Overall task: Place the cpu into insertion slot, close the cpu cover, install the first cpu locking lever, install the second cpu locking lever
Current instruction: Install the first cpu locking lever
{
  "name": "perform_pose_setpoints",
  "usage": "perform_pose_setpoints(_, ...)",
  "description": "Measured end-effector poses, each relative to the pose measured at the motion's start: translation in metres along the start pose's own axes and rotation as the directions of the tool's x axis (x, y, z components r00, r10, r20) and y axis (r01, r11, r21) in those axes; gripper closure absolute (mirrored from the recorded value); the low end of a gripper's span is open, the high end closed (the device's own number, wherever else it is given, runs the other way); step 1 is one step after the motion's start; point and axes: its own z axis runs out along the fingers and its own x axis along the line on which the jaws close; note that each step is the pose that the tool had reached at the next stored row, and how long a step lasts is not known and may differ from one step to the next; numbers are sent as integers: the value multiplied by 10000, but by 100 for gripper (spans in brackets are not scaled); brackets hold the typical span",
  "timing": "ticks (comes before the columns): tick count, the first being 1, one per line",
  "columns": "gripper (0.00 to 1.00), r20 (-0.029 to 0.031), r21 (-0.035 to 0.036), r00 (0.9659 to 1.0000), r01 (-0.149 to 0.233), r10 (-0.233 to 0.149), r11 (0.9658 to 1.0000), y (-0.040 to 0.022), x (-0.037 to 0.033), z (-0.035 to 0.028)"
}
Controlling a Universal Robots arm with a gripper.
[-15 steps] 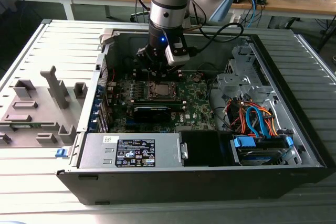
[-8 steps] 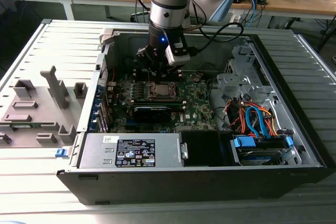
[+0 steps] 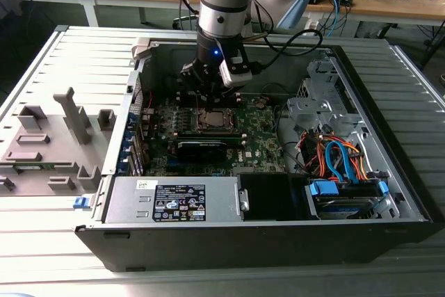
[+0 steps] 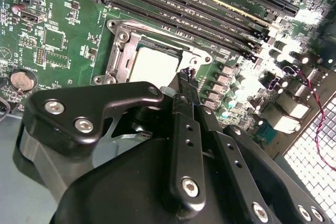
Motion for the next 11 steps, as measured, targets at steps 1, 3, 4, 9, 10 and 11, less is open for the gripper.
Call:
perform_pose_setpoints(1, 89, 1, 0, 10000, 10, -10, 10000, 0, 0, 0)
perform_pose_setpoints(3, 89, 3, 2, 10000, 32, -32, 10000, 0, 0, 0)
perform_pose_setpoints(4, 89, 3, 2, 10000, 43, -43, 10000, 0, 0, 0)
perform_pose_setpoints(9, 89, 8, 7, 9999, 122, -122, 9999, 0, 0, 1)
perform_pose_setpoints(10, 89, 8, 8, 9999, 135, -135, 9999, 0, 0, 1)
perform_pose_setpoints(11, 89, 9, 9, 9999, 145, -145, 9999, 0, 0, 1)
